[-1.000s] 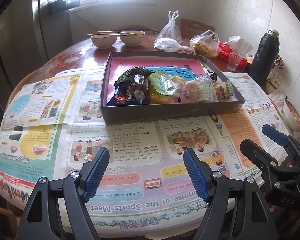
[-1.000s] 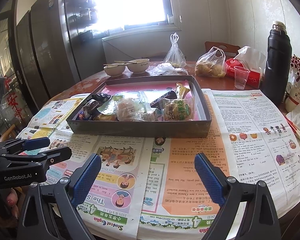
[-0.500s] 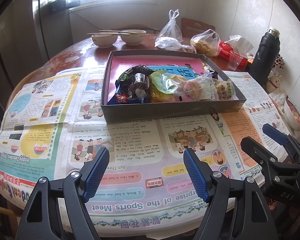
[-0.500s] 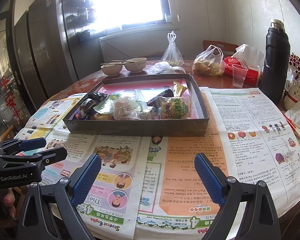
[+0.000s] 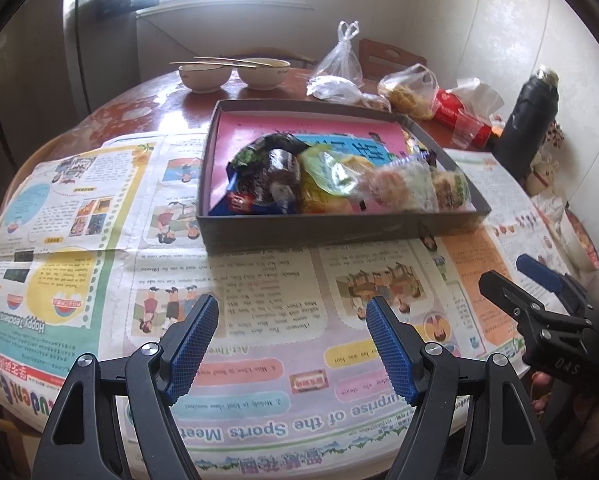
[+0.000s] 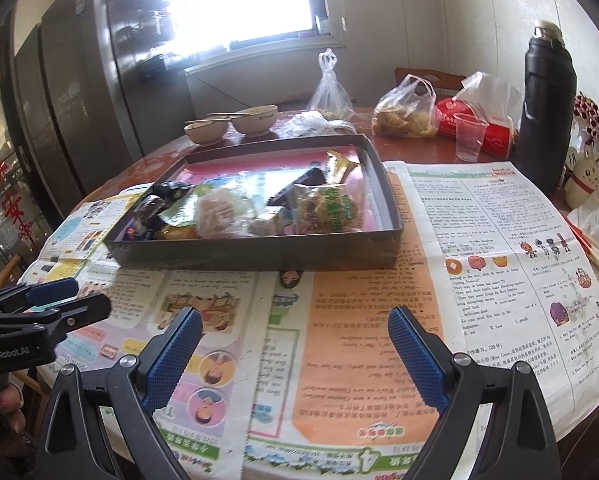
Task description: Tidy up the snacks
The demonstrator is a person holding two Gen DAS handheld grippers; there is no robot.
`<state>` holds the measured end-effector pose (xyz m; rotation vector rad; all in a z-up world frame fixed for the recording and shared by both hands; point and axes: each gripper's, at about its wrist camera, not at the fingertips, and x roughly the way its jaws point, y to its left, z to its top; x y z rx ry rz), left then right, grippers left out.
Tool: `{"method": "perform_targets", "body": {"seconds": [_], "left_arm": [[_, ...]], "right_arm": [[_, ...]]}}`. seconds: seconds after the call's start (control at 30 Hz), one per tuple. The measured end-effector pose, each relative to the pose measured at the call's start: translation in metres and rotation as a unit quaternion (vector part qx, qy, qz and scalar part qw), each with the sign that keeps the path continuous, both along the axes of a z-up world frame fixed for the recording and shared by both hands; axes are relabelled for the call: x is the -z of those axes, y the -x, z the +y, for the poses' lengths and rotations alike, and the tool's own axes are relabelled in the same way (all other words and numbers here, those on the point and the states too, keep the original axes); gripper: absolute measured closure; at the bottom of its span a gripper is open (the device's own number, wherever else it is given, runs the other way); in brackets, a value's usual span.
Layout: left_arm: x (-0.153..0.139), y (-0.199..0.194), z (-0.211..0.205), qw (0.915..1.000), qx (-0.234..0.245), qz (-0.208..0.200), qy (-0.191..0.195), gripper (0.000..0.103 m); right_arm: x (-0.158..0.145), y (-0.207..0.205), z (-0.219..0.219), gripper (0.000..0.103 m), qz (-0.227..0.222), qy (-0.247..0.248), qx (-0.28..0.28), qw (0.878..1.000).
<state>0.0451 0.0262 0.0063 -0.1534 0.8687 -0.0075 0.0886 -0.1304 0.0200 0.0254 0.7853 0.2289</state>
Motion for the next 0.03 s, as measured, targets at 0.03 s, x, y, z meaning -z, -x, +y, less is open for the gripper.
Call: {"method": "perform_targets", "body": {"seconds": [0.03], "left_arm": [[-0.0012,-0.0010,0.0048,1.0000,-0.006,-0.002,0.000,0.025]], "right_arm": [[0.0007,-0.0041,-0.0029,0.008,0.005,-0.001,0.003,1.000]]}}
